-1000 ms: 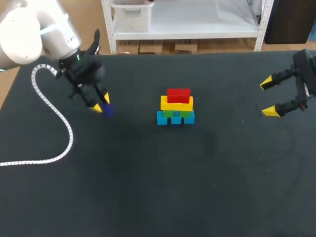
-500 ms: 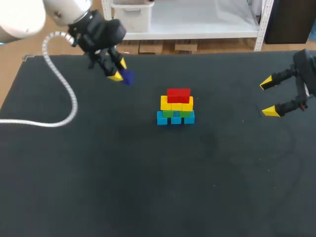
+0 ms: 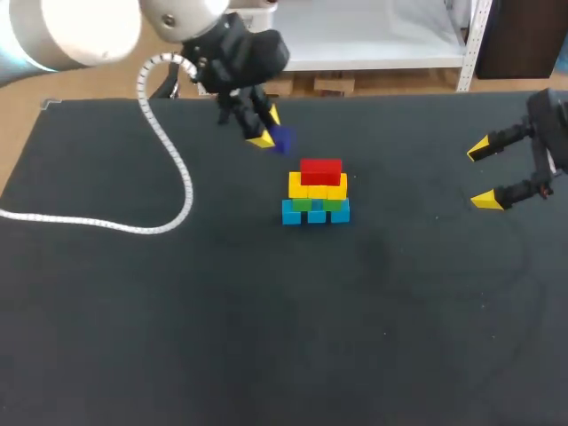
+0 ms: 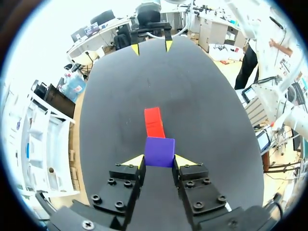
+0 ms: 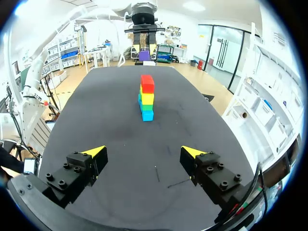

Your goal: Place the blue cubes, place green cubes on the blue cubes, place the yellow cubes on the green cubes, then place the red cubes on the yellow cubes, and place purple cube on the red cubes.

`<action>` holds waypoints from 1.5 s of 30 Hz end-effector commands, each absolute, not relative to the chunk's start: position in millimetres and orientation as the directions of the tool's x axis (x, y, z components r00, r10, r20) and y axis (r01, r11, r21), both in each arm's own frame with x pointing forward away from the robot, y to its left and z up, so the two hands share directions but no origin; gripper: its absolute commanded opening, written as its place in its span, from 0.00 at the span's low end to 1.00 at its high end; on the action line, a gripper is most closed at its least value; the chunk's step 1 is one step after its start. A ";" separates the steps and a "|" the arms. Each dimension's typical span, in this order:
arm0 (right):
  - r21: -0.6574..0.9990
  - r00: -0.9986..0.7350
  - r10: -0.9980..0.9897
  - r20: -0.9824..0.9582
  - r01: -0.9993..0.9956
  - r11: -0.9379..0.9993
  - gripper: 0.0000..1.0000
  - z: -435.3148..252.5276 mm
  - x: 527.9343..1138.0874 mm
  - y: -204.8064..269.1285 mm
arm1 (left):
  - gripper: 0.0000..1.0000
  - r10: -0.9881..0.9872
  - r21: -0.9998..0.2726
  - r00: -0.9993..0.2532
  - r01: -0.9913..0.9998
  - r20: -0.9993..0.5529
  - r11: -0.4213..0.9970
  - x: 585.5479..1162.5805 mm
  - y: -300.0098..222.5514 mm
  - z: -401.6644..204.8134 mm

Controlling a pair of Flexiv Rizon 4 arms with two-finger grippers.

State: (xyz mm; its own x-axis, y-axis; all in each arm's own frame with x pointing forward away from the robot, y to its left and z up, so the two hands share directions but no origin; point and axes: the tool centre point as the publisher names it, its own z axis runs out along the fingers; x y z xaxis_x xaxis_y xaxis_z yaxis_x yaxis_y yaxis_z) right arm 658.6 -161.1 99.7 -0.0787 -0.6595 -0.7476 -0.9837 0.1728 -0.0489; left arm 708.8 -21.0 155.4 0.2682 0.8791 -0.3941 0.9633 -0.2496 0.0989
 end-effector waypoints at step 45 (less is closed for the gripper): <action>-0.049 -0.078 -0.658 -0.749 -0.984 0.172 1.00 98.8 659.5 -161.0 | 0.00 0.929 0.021 -0.048 0.998 -0.367 0.060 700.5 -80.3 122.1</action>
